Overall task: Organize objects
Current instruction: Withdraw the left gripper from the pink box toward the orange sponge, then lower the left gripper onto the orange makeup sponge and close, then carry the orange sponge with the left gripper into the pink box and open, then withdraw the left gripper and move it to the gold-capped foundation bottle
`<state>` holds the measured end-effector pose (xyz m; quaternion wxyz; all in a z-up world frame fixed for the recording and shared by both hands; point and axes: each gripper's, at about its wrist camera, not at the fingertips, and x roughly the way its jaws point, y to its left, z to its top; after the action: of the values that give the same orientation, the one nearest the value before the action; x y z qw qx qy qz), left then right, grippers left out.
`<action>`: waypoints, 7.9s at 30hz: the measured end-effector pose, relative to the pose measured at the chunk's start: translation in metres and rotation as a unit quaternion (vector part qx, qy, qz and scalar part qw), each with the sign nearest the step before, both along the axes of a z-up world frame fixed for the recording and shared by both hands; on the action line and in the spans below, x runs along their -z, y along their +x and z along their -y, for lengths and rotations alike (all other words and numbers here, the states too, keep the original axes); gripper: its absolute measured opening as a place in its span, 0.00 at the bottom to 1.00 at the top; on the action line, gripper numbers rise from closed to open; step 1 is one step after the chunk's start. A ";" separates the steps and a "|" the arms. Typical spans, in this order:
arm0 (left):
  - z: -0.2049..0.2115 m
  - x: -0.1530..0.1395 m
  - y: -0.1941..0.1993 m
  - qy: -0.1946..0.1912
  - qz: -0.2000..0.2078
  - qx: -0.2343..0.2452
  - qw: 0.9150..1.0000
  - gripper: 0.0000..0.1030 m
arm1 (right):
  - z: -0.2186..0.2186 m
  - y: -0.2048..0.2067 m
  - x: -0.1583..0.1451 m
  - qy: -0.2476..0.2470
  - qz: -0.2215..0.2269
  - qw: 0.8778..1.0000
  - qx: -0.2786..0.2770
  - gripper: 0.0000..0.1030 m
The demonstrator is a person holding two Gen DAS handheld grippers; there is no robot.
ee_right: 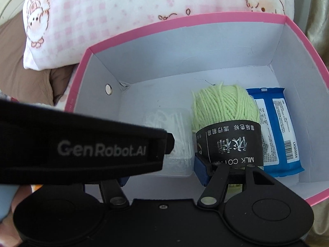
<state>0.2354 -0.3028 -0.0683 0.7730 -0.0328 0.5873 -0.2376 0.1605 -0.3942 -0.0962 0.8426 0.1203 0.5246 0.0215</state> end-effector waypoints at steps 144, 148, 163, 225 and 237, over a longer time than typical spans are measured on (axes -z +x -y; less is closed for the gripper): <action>-0.215 -0.029 -0.129 -0.111 0.141 0.024 0.983 0.43 | -0.171 -0.126 -0.041 -0.050 0.225 0.960 -0.161 0.39; -0.189 -0.069 -0.118 -0.114 0.170 0.047 0.978 0.44 | -0.151 -0.118 -0.077 -0.059 0.242 0.959 -0.135 0.39; -0.080 -0.100 -0.071 -0.154 0.167 0.074 0.971 0.44 | -0.060 -0.090 -0.116 -0.084 0.252 0.964 -0.025 0.40; -0.186 -0.129 -0.102 -0.063 0.124 -0.011 0.990 0.55 | -0.138 -0.111 -0.135 -0.090 0.155 0.981 -0.071 0.74; -0.290 -0.104 -0.105 -0.039 0.116 -0.068 0.990 0.64 | -0.238 -0.099 -0.117 -0.067 0.140 0.961 -0.231 0.77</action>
<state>0.1305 -0.0133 0.0359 0.8485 -0.0750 0.4803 -0.2090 0.0612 -0.1560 0.0205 0.8858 -0.0647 0.4153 0.1967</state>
